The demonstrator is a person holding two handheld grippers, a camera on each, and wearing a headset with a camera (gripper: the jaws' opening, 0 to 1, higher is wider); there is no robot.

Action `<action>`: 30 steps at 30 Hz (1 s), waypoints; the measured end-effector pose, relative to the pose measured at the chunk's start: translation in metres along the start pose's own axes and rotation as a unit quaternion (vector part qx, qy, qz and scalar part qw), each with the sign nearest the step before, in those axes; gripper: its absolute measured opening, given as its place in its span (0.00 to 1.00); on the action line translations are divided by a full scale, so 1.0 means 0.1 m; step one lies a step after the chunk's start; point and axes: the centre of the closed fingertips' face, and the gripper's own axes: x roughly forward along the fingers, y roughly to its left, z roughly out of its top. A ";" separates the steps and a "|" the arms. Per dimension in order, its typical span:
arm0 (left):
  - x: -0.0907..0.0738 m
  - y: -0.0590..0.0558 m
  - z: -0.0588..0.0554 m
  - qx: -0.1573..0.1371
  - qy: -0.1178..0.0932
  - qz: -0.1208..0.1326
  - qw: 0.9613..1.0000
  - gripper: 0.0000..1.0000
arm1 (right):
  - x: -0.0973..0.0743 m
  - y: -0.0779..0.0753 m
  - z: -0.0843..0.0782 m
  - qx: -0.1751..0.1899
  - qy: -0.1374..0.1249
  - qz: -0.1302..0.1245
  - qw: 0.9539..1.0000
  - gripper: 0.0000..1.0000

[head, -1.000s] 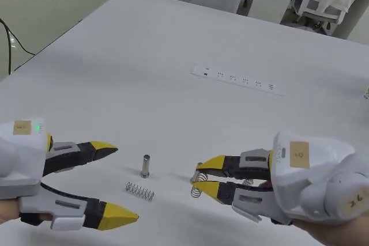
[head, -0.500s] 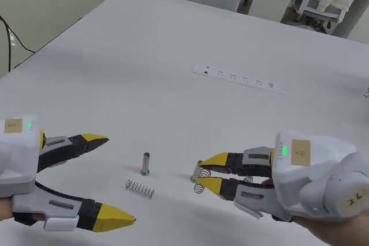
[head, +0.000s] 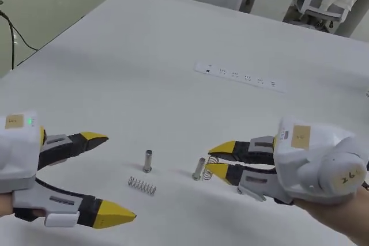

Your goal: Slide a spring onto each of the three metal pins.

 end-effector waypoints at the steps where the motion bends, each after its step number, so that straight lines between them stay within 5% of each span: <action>1: 0.00 0.00 0.00 0.001 0.001 0.000 1.000 0.98 | 0.01 -0.03 0.00 0.003 0.000 -0.003 1.000 0.08; 12: 0.00 0.01 0.02 0.001 0.002 0.002 1.000 0.98 | 0.09 -0.29 0.00 0.041 -0.004 -0.033 0.999 0.08; 30: -0.01 0.02 0.01 -0.002 0.002 0.006 1.000 0.98 | 0.18 -0.32 -0.09 0.055 0.002 -0.035 0.998 0.08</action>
